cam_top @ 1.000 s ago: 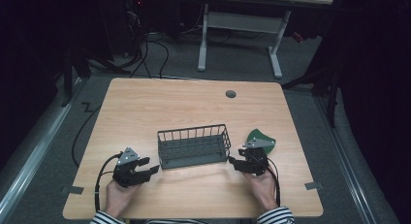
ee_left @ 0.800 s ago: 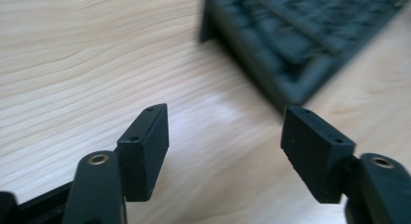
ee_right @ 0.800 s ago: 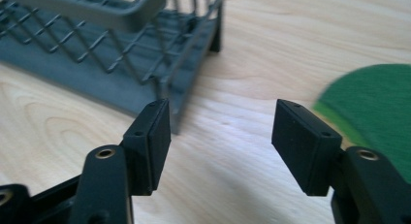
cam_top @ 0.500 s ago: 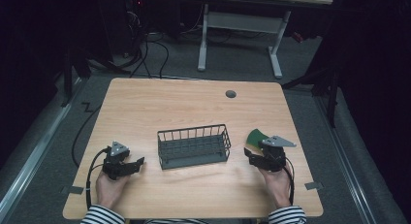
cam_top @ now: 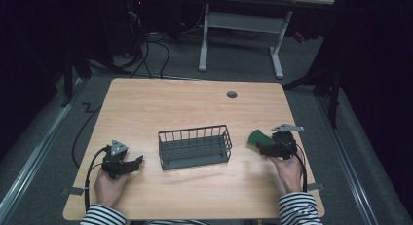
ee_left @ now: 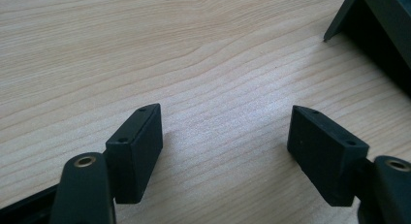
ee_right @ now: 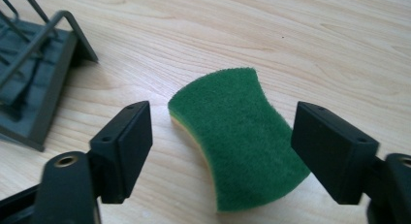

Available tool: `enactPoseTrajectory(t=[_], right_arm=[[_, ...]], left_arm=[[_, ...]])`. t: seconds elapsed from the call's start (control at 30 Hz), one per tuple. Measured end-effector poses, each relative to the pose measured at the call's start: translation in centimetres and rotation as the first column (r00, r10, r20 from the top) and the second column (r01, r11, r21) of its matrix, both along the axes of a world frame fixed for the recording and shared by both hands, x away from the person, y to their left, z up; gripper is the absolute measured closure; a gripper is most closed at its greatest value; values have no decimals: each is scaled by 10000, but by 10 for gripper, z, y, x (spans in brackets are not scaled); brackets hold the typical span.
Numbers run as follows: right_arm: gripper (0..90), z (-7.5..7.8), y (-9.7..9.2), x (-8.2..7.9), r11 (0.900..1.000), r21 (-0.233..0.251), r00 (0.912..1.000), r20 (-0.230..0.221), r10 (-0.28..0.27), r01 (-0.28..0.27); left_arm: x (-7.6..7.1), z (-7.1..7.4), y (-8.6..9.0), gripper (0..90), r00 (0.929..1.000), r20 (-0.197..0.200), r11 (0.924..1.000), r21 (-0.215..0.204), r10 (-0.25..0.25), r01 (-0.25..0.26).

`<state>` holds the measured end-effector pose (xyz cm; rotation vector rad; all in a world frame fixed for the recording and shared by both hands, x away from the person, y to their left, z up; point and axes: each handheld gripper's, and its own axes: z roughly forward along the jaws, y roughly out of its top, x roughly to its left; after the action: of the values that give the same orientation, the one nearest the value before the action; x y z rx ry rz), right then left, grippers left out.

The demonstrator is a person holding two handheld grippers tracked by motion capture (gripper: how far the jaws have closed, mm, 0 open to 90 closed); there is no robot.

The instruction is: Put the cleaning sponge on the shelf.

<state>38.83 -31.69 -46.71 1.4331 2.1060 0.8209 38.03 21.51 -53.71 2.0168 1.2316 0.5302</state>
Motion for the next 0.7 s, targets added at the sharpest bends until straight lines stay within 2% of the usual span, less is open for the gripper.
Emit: enactPoseTrajectory(t=[0.07,0.13,0.23,0.37,0.43,0.57,0.7], right_arm=[[192,0,-2,6,9997,-59,9996,-164,247,-248],[183,1,-2,13,9981,-375,9984,-313,475,-487],[178,2,-1,21,9934,-789,9951,-604,789,-836],[163,1,0,31,9863,-1097,9889,-969,1127,-1232],[163,-1,-1,35,9853,-1062,9873,-1004,1231,-1337],[150,-11,-6,42,9823,-1152,9810,-1433,1305,-1475],[146,-16,-11,48,9817,-942,9759,-1589,1495,-1657]], left_arm=[[0,0,0,291,10000,2,10000,7,0,0],[0,0,0,292,10000,0,10000,9,8,-8],[0,0,0,292,10000,-10,10000,14,8,-8],[0,0,0,294,10000,-5,10000,-12,13,-13],[0,0,0,296,10000,-6,10000,-25,16,-16],[0,0,0,296,10000,-2,10000,-23,27,-27],[1,0,0,297,10000,-1,10000,-19,38,-38]])
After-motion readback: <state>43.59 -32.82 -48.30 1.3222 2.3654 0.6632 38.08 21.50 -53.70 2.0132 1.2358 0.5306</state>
